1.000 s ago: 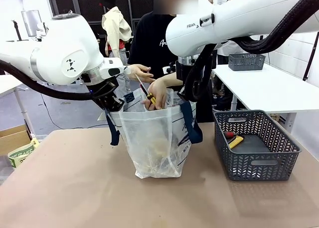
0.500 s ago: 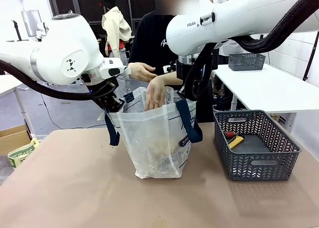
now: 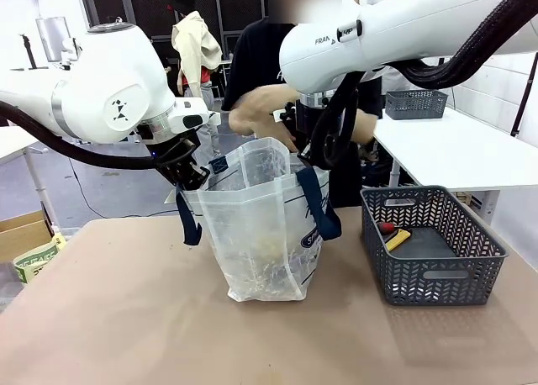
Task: Transfer purchased items from the store into the shopping bag.
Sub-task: Move the Reusable shopping bag to the right side of the table.
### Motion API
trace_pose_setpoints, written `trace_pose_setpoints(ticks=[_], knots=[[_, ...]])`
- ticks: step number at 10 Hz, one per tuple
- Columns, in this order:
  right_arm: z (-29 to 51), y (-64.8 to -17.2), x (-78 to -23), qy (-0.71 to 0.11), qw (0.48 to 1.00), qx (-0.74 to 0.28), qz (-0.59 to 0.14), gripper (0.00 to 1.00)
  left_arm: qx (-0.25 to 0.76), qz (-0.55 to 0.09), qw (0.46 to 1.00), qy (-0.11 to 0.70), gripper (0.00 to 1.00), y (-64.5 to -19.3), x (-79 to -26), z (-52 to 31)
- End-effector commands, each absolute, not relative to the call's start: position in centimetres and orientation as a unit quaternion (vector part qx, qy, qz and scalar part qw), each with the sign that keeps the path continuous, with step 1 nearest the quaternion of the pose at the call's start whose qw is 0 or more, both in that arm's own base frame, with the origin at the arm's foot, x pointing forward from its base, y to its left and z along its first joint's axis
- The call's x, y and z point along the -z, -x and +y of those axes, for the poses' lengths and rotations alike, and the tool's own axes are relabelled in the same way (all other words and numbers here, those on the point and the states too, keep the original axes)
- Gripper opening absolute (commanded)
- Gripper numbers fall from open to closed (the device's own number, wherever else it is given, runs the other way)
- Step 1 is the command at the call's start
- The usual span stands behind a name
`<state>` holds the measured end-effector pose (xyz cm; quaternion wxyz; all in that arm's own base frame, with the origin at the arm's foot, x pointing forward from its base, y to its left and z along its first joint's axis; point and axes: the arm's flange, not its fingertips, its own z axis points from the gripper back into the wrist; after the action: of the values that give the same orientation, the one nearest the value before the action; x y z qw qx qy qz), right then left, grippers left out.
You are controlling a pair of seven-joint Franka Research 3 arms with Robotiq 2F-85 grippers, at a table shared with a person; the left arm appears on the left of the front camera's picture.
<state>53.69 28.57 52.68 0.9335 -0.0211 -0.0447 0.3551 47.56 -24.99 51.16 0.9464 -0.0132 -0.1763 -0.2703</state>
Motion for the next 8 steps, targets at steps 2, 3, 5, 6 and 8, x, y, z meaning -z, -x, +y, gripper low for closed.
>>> trace_pose_setpoints(ticks=[2, 3, 5, 6, 8], knots=[[28.26, -53.71, -52.52, 0.002, 0.926, -0.373, -0.053, 0.00, 0.270, -0.176, 0.946, 0.013, 0.00, -47.56, -51.17, -24.94], [28.27, -53.69, -52.52, 0.003, 0.927, -0.372, -0.052, 0.00, 0.270, -0.176, 0.946, 0.013, 0.00, -47.56, -51.17, -24.94], [28.30, -53.72, -52.54, 0.002, 0.931, -0.363, -0.048, 0.00, 0.270, -0.176, 0.946, 0.013, 0.00, -47.56, -51.17, -24.94], [28.30, -53.70, -52.55, 0.003, 0.931, -0.362, -0.047, 0.00, 0.270, -0.176, 0.946, 0.013, 0.00, -47.56, -51.17, -24.94], [28.32, -53.68, -52.56, 0.005, 0.931, -0.363, -0.045, 0.00, 0.270, -0.176, 0.946, 0.013, 0.00, -47.56, -51.17, -24.94]])
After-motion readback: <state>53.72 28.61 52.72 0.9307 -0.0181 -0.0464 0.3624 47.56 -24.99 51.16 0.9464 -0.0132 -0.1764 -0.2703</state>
